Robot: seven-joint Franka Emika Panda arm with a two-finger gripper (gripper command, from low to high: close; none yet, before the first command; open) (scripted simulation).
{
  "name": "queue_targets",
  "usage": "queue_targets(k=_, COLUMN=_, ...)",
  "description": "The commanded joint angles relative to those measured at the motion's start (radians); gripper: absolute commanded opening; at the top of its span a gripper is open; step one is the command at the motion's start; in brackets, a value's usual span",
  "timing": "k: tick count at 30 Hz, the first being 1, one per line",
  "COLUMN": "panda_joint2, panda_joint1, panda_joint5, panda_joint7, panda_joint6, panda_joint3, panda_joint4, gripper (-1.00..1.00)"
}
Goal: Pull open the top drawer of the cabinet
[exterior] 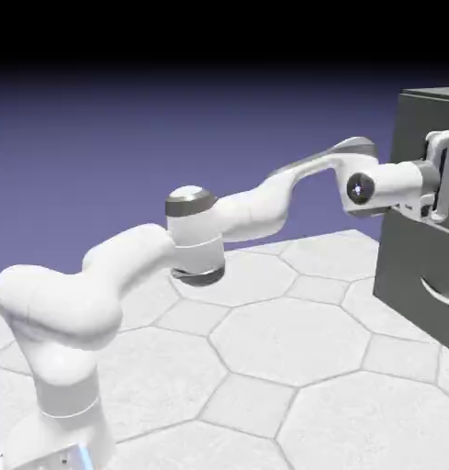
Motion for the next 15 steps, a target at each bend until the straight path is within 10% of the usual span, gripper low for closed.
queue_targets(k=1, panda_joint2=-0.002, panda_joint1=0.021, panda_joint5=0.006, panda_joint7=-0.009, panda_joint6=-0.015, panda_joint3=-0.001, panda_joint4=-0.036, gripper=-1.0)
queue_targets(k=15, panda_joint2=-0.025, panda_joint1=0.324, panda_joint5=0.055, panda_joint7=-0.109, panda_joint6=-0.216, panda_joint3=-0.019, panda_joint4=-0.544, gripper=-1.0)
